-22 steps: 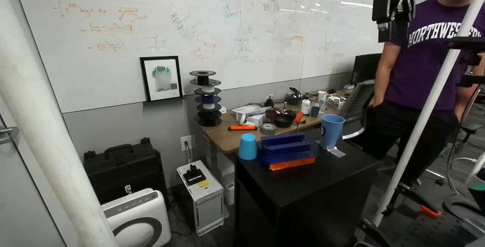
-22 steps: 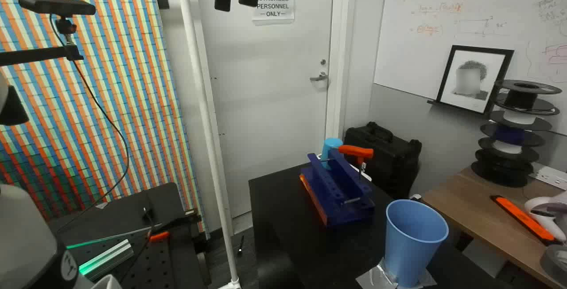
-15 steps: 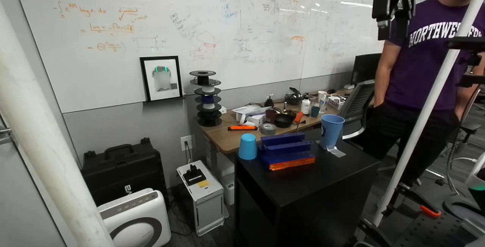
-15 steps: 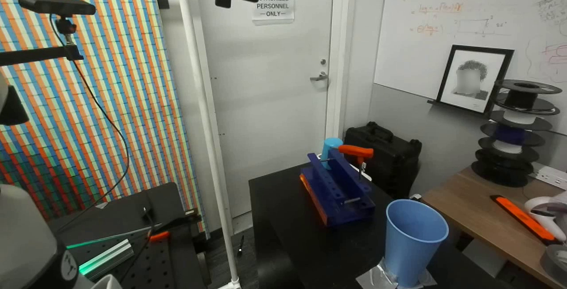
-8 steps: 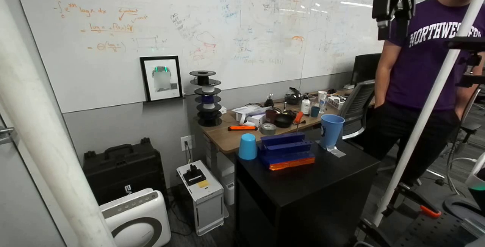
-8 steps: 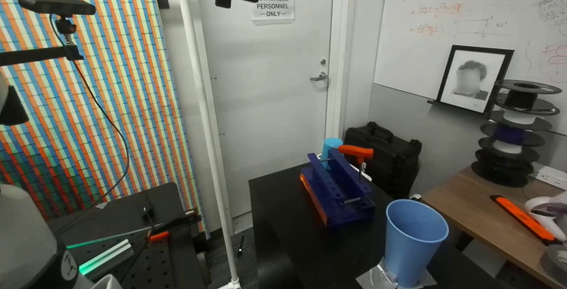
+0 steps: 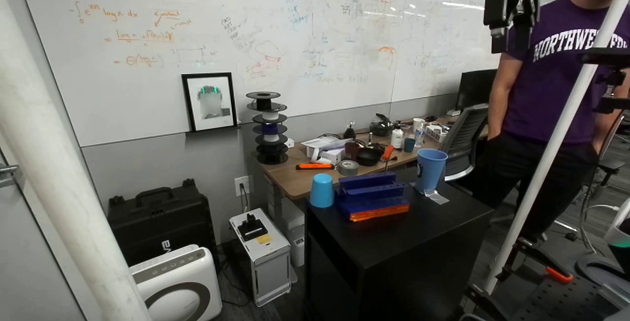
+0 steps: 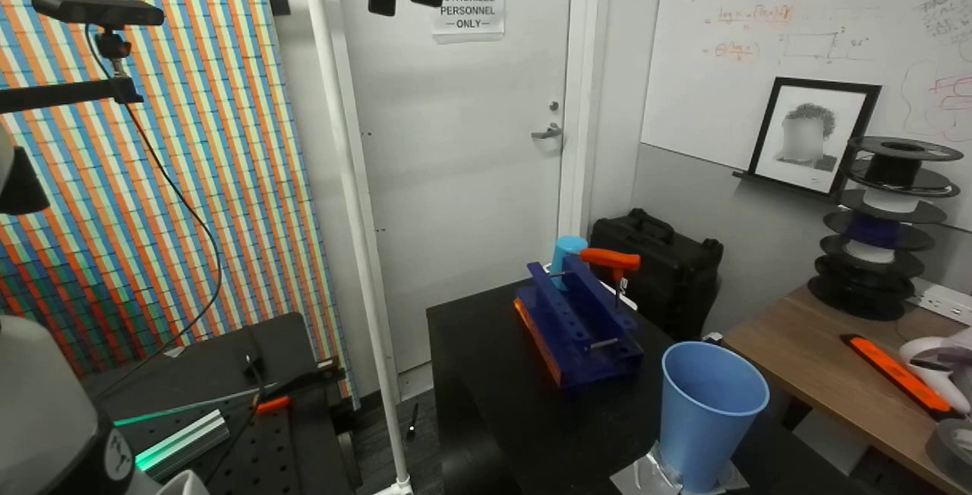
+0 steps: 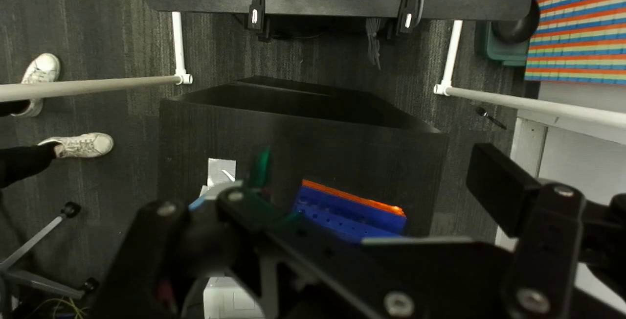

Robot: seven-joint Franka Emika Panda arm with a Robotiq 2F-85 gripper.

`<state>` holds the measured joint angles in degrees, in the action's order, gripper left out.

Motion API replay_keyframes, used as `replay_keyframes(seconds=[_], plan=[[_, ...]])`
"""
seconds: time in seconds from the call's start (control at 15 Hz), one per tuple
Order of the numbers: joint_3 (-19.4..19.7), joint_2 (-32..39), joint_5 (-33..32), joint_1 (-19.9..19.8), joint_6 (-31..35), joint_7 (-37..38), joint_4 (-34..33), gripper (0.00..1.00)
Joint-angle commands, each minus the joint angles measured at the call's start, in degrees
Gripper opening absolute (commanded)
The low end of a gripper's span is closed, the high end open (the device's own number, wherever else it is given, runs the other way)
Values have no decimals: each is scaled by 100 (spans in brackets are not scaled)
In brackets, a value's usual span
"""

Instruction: Pick the tool with the orange handle and put it in the cup

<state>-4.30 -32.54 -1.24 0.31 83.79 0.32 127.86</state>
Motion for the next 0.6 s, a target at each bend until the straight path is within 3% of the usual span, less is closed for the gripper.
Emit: replay_keyframes(seconds=[0.0,0.53], plan=[[24,259,9,78,-408,107,-414,100],[18,870,184,81,-1457,165,-1450,100]])
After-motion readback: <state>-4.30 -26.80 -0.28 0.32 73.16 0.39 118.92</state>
